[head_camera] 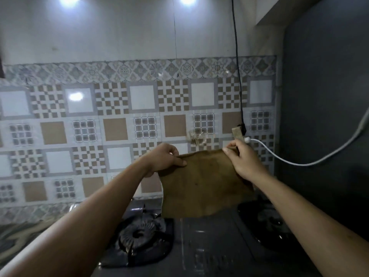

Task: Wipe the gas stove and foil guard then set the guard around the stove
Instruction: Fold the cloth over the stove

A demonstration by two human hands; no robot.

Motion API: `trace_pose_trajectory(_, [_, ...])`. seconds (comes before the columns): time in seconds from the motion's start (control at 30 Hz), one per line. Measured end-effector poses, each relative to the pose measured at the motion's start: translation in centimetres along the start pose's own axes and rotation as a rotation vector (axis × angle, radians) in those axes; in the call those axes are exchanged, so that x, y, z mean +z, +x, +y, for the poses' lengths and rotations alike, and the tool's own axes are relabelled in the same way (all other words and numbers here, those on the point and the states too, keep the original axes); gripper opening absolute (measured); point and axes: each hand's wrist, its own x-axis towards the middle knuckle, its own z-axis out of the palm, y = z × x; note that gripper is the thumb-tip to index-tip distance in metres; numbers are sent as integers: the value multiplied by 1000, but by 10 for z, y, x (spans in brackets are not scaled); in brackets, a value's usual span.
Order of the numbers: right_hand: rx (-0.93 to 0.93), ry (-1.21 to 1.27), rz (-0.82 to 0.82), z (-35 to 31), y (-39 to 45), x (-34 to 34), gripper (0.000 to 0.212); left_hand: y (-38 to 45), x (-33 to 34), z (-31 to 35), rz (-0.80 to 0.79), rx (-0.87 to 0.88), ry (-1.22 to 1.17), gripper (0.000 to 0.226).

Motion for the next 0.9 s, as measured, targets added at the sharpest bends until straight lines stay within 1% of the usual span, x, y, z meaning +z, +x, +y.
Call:
trace_pose_trajectory(0.07, [42, 19, 6, -14, -31, -5, 30, -26, 2, 4, 9, -30, 15, 23])
trace_pose_trajectory(0.1, [69, 43, -42, -24, -49, -9, 37, -41, 4, 4, 7, -54, 29, 19])
trace_pose_trajectory(0.17, [141, 115, -208, -40, -83, -17, 53, -69, 9, 4, 17, -80, 57, 15])
trace_pose_trajectory(0.2, [168, 133, -289, -45, -96, -20, 59, -80, 12, 3, 30, -92, 61, 15])
trace_pose_trajectory(0.23, [172, 131, -333, -48, -109, -20, 62, -92, 15, 1, 30, -112, 62, 13])
trace_pose_trajectory(0.27, [163, 97, -317, -48, -118, -17, 62, -103, 18, 0, 27, -135, 67, 9])
trace_pose_trajectory(0.3, [152, 50, -244, -47, -126, -13, 57, -114, 22, -1, 22, -157, 74, 10])
trace_pose_trajectory(0.33, [153, 18, -137, -46, -132, -8, 51, -123, 26, -1, 17, -175, 80, 14])
trace_pose_trajectory(0.4, [177, 56, 43, -52, -147, 2, 37, -135, 36, -1, 11, -180, 54, 11])
trace_pose_trajectory(0.43, [183, 104, 87, -56, -155, 7, 29, -140, 42, 0, 9, -183, 28, 8])
trace_pose_trajectory(0.47, [181, 153, 94, -60, -164, 12, 20, -144, 49, 1, 8, -190, -8, 11])
trace_pose_trajectory(0.5, [181, 212, 68, -64, -173, 18, 15, -147, 56, 2, 11, -197, -39, 17])
trace_pose_trajectory(0.53, [194, 289, 31, -69, -182, 23, 15, -147, 62, 5, 20, -207, -58, 22])
trace_pose_trajectory(0.63, [283, 474, -73, -75, -205, 34, 12, -152, 77, 14, 54, -242, -107, 26])
trace_pose_trajectory(0.67, [321, 524, -91, -75, -211, 35, 14, -152, 80, 16, 53, -256, -135, 26])
trace_pose_trajectory(0.77, [430, 863, -201, -72, -222, 26, 24, -157, 85, 22, 30, -270, -259, 30])
trace_pose_trajectory(0.8, [431, 914, -243, -68, -226, 23, 27, -160, 86, 24, 2, -285, -327, 35])
trace_pose_trajectory(0.83, [423, 910, -263, -64, -230, 20, 32, -163, 86, 25, -43, -309, -392, 38])
trace_pose_trajectory(0.9, [430, 894, -238, -55, -235, 18, 41, -170, 83, 28, -167, -313, -510, 35])
